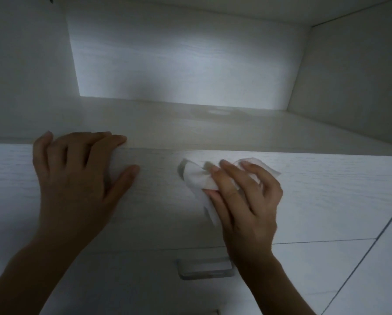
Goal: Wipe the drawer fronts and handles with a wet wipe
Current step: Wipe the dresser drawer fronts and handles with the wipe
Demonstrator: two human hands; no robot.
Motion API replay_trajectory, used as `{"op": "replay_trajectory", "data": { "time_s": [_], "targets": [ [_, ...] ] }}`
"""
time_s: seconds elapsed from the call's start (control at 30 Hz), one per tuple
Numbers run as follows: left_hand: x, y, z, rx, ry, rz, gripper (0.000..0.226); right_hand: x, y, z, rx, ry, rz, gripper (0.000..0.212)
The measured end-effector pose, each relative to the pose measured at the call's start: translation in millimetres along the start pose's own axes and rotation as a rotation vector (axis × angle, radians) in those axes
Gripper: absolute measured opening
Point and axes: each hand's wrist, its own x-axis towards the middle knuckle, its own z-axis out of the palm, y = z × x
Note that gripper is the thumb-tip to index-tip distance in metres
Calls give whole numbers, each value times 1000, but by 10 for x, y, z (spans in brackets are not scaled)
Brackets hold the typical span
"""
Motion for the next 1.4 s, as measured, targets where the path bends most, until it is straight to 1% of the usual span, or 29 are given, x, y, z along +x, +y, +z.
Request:
{"op": "replay_trajectory", "data": {
  "time_s": [0.07, 0.13, 0.4, 0.6, 0.7, 0.93, 1.1, 1.17, 1.3, 1.4],
  "targets": [
    [2, 3, -14, -5, -32, -1, 56, 1, 28, -22, 34, 13, 23, 29],
    [8, 12, -20, -9, -51, -3, 57, 3, 79, -111, 88, 63, 71, 26],
    [1, 15, -9, 7, 2, 13, 52, -118, -54, -37, 150, 162, 181, 24],
    [8, 8, -14, 15, -28, 8, 53, -76, -55, -26, 168, 158, 223, 26],
    [9, 10, -10, 12, -26, 6, 52, -25, 17, -49, 179, 131, 190, 28],
    [8, 0, -21, -28, -54, -6, 54, -89, 18, -98, 144, 156, 70, 21],
    [5, -22, -1, -100, -92, -35, 57, 15, -51, -76, 172, 82, -48, 18],
    [3, -25, 2, -128, -110, -41, 58, 8, -41, -76, 173, 78, -40, 20],
    [1, -7, -41, -128, -111, -36, 59, -123, 82, -157, 158, 130, 71, 22],
    [7, 1, -43, -110, -90, -18, 56, -148, 93, -160, 121, 121, 42, 21]
  ]
}}
